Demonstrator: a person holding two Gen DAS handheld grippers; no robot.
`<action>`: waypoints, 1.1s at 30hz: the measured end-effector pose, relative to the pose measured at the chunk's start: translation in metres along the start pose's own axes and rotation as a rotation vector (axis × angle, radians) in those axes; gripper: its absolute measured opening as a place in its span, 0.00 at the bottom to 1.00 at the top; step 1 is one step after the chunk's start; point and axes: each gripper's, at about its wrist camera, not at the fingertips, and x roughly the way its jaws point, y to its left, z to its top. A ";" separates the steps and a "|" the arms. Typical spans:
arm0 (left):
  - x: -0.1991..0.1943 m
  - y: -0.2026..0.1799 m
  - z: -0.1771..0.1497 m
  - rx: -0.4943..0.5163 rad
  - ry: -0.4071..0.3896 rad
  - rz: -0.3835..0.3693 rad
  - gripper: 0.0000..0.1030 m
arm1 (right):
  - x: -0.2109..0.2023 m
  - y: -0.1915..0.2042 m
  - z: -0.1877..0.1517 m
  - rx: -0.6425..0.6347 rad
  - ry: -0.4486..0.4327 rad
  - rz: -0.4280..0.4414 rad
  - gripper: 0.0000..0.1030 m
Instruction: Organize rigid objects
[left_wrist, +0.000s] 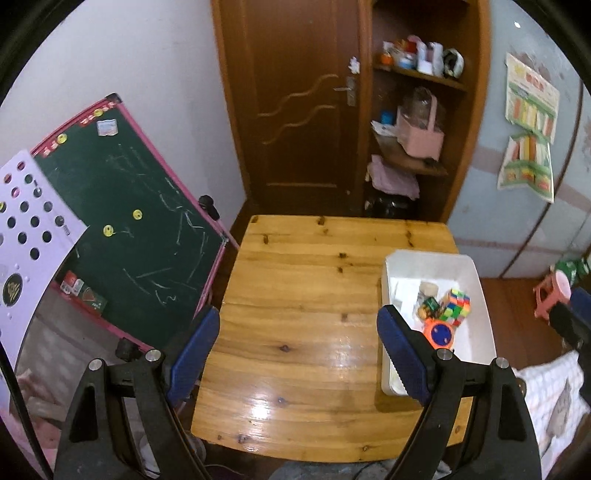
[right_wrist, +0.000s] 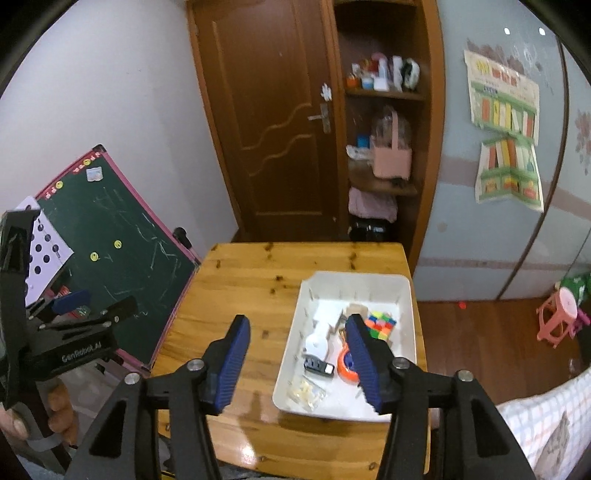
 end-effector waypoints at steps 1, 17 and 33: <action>-0.001 0.003 -0.001 -0.011 -0.004 -0.009 0.87 | -0.001 0.003 -0.001 -0.006 -0.010 0.003 0.63; 0.004 -0.005 -0.011 0.014 0.047 -0.062 0.87 | 0.002 0.010 -0.011 0.013 0.028 -0.005 0.64; 0.000 -0.014 -0.011 0.024 0.030 -0.072 0.93 | -0.003 0.007 -0.012 -0.012 0.017 -0.034 0.64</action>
